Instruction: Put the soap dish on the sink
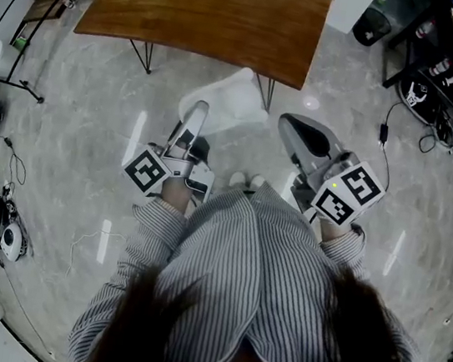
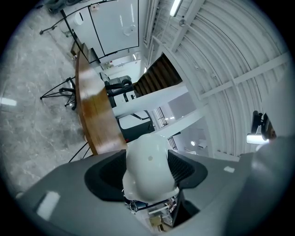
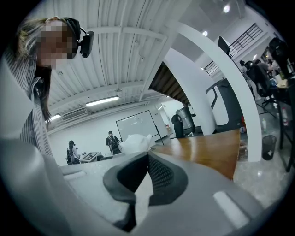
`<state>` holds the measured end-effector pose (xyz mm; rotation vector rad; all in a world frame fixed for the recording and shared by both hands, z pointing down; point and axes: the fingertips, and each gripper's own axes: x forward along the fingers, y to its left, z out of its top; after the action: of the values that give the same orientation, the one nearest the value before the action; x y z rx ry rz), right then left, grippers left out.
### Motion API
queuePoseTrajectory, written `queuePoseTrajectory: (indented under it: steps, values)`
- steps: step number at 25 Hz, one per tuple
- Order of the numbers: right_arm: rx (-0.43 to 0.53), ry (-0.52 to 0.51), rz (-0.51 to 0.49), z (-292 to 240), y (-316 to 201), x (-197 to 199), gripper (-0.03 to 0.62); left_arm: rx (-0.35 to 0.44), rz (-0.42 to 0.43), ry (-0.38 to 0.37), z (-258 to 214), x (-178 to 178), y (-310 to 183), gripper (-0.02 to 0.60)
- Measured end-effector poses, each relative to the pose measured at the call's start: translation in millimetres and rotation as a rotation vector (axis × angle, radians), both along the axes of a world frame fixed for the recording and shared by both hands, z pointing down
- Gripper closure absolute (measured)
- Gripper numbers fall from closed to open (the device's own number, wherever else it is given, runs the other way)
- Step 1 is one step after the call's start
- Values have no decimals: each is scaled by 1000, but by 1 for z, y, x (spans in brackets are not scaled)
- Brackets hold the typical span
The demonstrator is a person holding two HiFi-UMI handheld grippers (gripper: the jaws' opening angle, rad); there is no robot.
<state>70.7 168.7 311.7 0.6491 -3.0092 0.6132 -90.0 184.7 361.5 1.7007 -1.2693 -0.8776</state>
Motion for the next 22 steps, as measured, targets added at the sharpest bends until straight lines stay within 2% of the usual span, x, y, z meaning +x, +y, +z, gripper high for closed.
queuePoseTrajectory:
  steps: [9,15,22]
  values:
    - [-28,-29,33,-4,-7,4,592,4,11,9,-1,2,0,298]
    - [-55,-170,48,-17,-36,33,592,-16,7,5,3,20,-23,298]
    - [-78,-170,14,-5,-17,33,594,-36,6,35,12,29,-12,298]
